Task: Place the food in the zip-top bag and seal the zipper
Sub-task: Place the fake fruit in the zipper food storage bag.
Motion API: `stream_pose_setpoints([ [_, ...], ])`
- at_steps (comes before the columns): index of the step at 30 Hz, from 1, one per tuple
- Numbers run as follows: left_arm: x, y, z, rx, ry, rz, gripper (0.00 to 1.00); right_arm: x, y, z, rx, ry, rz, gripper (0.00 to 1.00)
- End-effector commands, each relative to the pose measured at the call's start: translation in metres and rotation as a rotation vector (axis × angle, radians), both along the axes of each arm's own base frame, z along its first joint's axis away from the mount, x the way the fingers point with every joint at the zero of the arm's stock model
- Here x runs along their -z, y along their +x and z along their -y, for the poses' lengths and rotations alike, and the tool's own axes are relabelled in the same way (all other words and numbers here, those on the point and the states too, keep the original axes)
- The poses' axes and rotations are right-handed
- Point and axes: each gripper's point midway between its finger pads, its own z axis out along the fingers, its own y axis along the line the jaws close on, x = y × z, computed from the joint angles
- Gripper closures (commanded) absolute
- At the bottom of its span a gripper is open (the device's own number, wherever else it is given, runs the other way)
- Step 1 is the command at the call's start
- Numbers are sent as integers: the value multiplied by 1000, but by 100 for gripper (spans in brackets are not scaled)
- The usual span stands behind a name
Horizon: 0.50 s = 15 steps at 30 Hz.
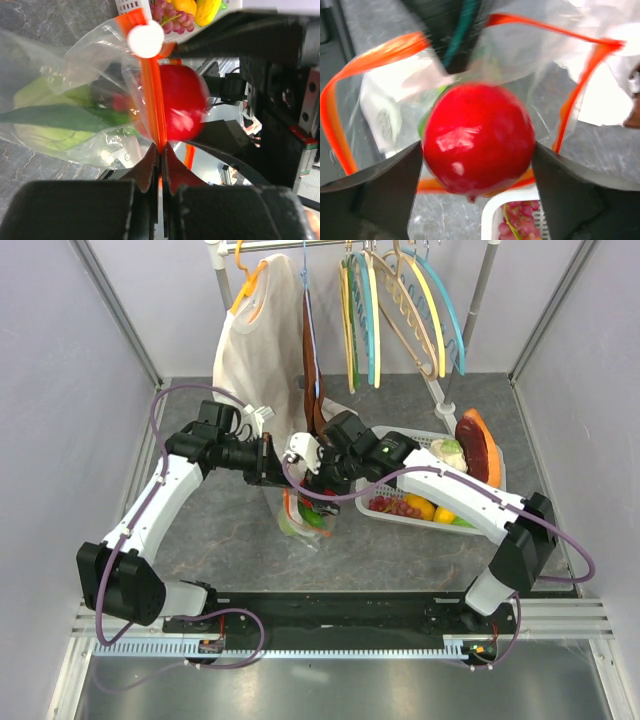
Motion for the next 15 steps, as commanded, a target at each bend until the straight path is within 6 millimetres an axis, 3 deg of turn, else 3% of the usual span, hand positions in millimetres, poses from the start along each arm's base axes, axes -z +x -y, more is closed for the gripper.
stream_pose_setpoints([
  [1, -15, 0, 3, 26, -45, 26, 98, -30, 24, -14, 80, 57, 108, 2],
  [6, -15, 5, -1, 8, -51, 23, 98, -59, 3, -11, 38, 114, 93, 2],
  [7, -15, 6, -2, 5, -50, 26, 98, -71, -6, -3, 17, 129, 107, 2],
  [10, -17, 5, -4, 5, -49, 39, 98, -78, -27, 23, -3, 120, 111, 2],
  [13, -17, 4, -5, 6, -45, 48, 98, -64, -41, 57, 26, 82, 65, 2],
  [15, -16, 3, -5, 8, -46, 46, 98, -40, -39, 81, 79, 31, 27, 2],
])
